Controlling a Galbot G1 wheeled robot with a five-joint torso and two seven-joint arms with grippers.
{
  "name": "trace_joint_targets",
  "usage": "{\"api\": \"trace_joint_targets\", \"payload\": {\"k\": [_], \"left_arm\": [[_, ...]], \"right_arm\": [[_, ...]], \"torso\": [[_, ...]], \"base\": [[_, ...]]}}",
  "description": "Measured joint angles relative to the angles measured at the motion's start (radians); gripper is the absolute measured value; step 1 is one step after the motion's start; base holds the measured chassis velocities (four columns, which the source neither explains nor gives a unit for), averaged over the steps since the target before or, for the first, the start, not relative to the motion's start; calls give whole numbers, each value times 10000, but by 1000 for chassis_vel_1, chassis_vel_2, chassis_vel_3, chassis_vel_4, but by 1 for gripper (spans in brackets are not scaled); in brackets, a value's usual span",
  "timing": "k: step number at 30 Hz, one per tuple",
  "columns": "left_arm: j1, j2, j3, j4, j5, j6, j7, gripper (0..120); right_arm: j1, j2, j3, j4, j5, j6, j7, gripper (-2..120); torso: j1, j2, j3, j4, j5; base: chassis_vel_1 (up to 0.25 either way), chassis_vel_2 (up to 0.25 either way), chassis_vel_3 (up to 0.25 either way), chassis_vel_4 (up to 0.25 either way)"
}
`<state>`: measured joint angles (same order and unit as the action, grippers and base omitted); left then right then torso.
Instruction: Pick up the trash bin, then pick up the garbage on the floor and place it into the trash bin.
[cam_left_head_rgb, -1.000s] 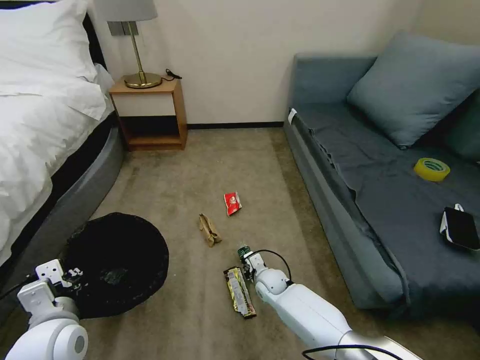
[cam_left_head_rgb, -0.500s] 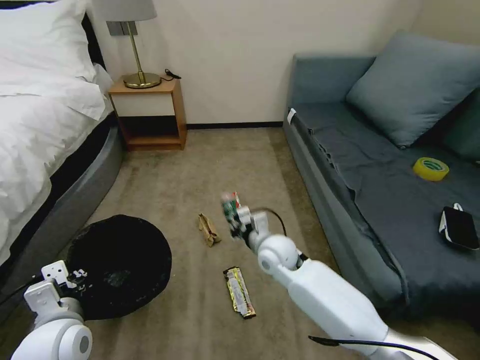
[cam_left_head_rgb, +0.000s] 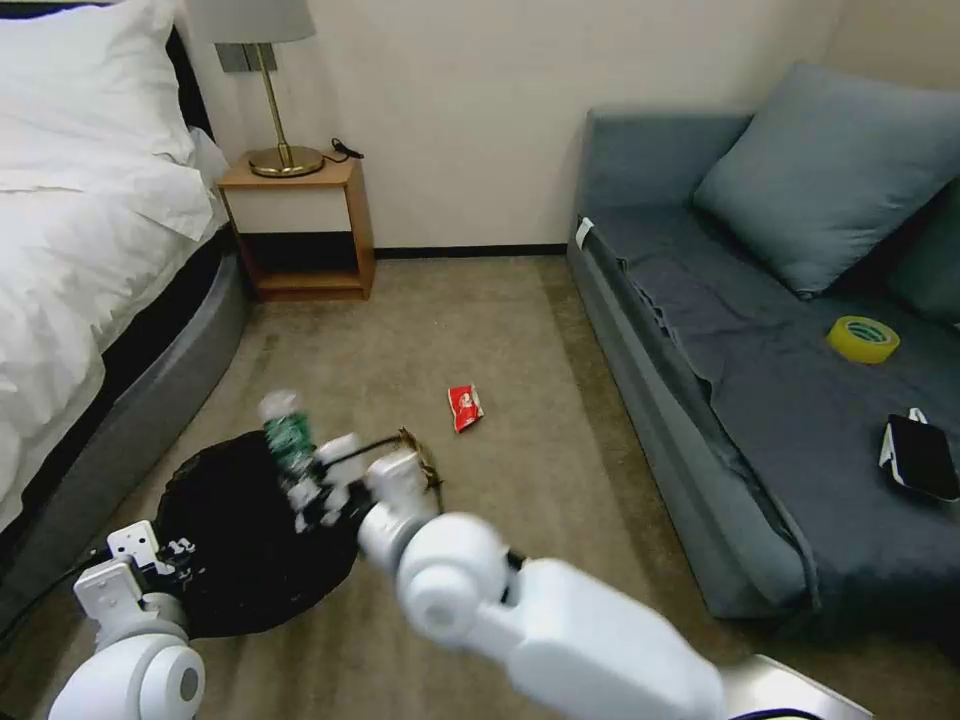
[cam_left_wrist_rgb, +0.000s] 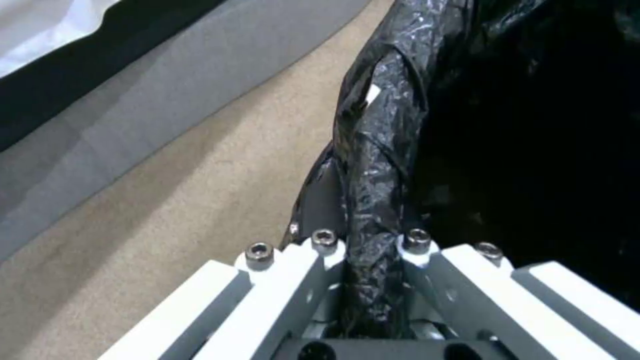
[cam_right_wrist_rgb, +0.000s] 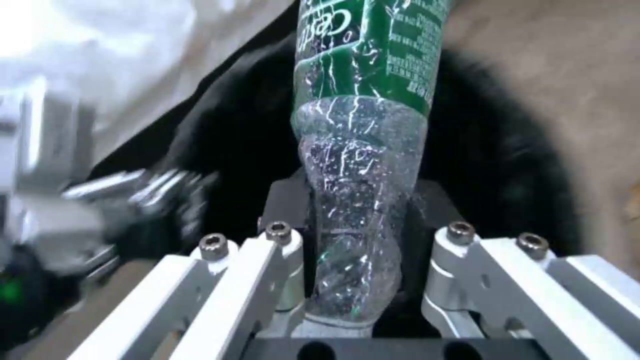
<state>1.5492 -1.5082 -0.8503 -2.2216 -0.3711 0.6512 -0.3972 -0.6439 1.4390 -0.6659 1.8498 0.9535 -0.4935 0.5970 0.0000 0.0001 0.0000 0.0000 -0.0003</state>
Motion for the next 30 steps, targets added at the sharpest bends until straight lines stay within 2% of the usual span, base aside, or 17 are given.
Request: {"api": "trace_joint_targets", "payload": {"k": [3, 10, 13, 14, 17, 19, 22, 25, 26, 30], "left_arm": [[-1, -143, 54, -104, 105, 1, -10, 2], [124, -335, 133, -407, 289, 1, -24, 2], [204, -428, 188, -602, 340, 4, -34, 2], [204, -428, 188, -602, 340, 4, -34, 2], [376, -491, 204, -889, 357, 11, -29, 2], [441, -491, 183, -995, 351, 12, -29, 2], [573, -453, 82, -1244, 297, 15, -35, 2], [581, -437, 56, -1281, 280, 21, -35, 2], [588, -396, 6, -1320, 243, 34, -38, 2], [600, -401, -13, -1326, 215, 35, -37, 2]], "right_arm": [[-46, 598, -511, -535, -156, 139, 103, 22], [111, 891, -1040, -1137, -407, 403, 216, 24], [195, 679, -1192, -1212, -537, 490, 214, 35], [195, 679, -1192, -1212, -537, 490, 214, 35], [278, 377, -1323, -1215, -763, 567, 202, 51], [320, 279, -1340, -1178, -786, 571, 197, 55], [417, 102, -1404, -1067, -806, 574, 202, 70], [439, 90, -1410, -1042, -812, 575, 210, 73], [491, 89, -1429, -1018, -820, 574, 258, 83], [535, 92, -1390, -995, -946, 574, 275, 96]], "torso": [[0, 0, 0, 1, 1], [0, 0, 0, 1, 1], [0, 0, 0, -1, 1], [0, 0, 0, -1, 1], [0, 0, 0, 0, 2], [0, 0, 0, -1, 2], [0, -1, 0, -1, 3], [0, 0, 0, -1, 3], [0, -1, 0, 0, 3], [0, -1, 0, 0, 3]], "base": [[0, 0, 0, 0], [0, 0, 0, 0], [0, 0, 0, 0], [0, 0, 0, 0], [0, 0, 0, 0], [0, 0, 0, 0], [0, 0, 0, 0], [0, 0, 0, 0], [0, 0, 0, 0], [0, 0, 0, 0]]}}
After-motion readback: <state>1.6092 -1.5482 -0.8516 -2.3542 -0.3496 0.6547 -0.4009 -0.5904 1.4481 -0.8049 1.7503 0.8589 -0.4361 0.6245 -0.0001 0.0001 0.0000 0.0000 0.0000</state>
